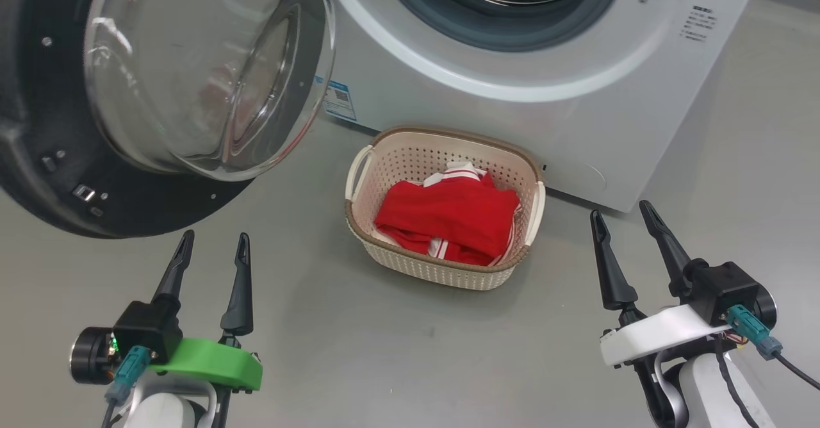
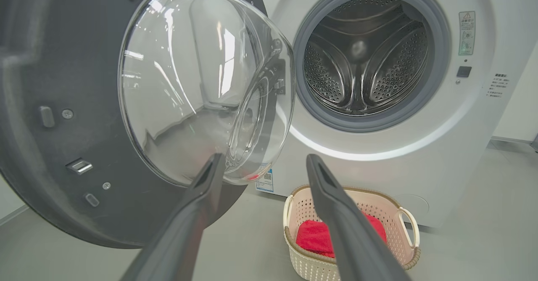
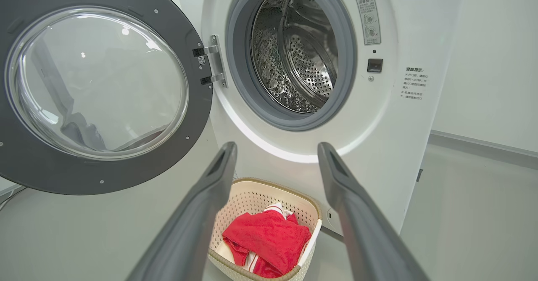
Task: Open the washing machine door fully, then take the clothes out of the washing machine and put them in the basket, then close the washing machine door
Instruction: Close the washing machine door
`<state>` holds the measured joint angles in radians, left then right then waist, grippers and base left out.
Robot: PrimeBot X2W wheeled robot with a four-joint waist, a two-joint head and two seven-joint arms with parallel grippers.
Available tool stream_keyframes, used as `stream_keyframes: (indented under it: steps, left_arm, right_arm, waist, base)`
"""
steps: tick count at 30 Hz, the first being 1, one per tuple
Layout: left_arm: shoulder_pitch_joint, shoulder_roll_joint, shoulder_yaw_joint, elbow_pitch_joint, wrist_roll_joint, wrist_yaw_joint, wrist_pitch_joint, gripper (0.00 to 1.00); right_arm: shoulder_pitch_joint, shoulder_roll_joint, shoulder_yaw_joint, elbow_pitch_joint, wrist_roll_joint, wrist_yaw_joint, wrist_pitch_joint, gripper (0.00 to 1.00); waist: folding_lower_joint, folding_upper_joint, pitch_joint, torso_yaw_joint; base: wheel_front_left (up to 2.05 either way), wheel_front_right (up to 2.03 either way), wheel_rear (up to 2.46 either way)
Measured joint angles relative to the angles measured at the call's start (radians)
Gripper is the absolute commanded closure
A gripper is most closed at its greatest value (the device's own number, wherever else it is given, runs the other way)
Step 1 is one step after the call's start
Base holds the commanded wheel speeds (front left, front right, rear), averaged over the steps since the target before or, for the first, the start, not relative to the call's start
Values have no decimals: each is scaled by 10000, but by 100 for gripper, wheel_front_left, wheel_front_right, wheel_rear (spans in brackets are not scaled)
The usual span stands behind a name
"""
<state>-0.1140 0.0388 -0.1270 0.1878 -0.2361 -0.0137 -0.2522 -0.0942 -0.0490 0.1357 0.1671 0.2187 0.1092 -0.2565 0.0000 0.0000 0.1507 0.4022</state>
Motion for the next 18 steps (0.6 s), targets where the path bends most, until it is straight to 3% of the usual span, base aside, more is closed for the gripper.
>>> stream_keyframes:
  steps: [11, 18]
  left_arm:
    - [35, -2, 42, 6, 0, 96, 0, 0]
    - [446, -15, 385, -75, 0, 240, 0, 0]
  right_arm:
    - [1, 0, 184, 113, 2, 36, 0, 0]
    - [-2, 2, 558, 259, 4, 42, 0, 0]
  waist:
    - [0, 0, -216, 1130]
    - [0, 0, -392, 1358]
  base:
    - [0, 0, 0]
    - [0, 0, 0]
